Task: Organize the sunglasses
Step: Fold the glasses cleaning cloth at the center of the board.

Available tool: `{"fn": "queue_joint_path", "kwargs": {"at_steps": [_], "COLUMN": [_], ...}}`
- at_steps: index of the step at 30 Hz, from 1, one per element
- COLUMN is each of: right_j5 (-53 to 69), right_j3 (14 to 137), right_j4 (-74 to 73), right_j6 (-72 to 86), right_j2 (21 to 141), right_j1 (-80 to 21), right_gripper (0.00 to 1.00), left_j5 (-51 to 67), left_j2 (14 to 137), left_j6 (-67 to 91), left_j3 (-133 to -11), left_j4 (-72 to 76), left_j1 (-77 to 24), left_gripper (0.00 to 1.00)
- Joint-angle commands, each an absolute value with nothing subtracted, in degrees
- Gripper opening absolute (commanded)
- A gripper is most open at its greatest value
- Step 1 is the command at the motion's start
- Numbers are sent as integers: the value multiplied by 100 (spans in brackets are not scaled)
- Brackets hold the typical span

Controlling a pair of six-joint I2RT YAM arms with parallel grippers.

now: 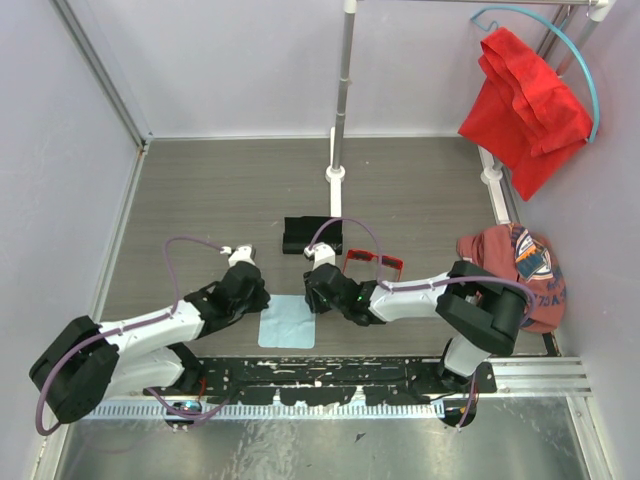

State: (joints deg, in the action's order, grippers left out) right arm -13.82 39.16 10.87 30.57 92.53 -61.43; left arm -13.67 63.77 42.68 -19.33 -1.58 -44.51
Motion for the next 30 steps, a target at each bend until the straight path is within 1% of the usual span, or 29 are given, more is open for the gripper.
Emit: {"fn": "queue_joint_path", "kwargs": {"at_steps": [1, 3, 6, 10, 11, 19, 25, 30], "right_j5": [-1341, -1389, -1485, -1655, -1687, -1939, -1665, -1490], "right_j3": [3965, 3981, 4028, 4096, 4117, 4368, 4470, 4602], "right_j4": [1098, 1062, 975, 879, 880, 950, 1201, 1316], "right_j6": [3199, 3207, 3206, 3142, 3104, 2648, 2361, 2128], "right_j2": [9342, 9342, 9330, 9355, 9351, 9305, 9330, 9476], "right_j1": [-6137, -6135, -6135, -6135, -6135, -6037, -5671, -5482], "right_gripper": [27, 24, 16, 2, 1, 1, 1, 1], "left_j5": [-1459, -1459, -1459, -1448, -1450, -1601, -1852, -2003], "left_j2": [6287, 6292, 6318, 6362, 6368, 6364, 6527, 6992], "left_j6": [4282, 4280, 4280, 4250, 4218, 4009, 3717, 3422], "left_j3": [-1819, -1818, -1813, -1801, -1802, -1966, -2171, -2382], "left_j4": [-124, -104, -84, 0, 36, 322, 625, 1001], "left_j1": [-4472, -4471, -4469, -4473, -4472, -4472, -4466, -4444], "left_gripper": [0, 0, 0, 0, 0, 0, 0, 0]}}
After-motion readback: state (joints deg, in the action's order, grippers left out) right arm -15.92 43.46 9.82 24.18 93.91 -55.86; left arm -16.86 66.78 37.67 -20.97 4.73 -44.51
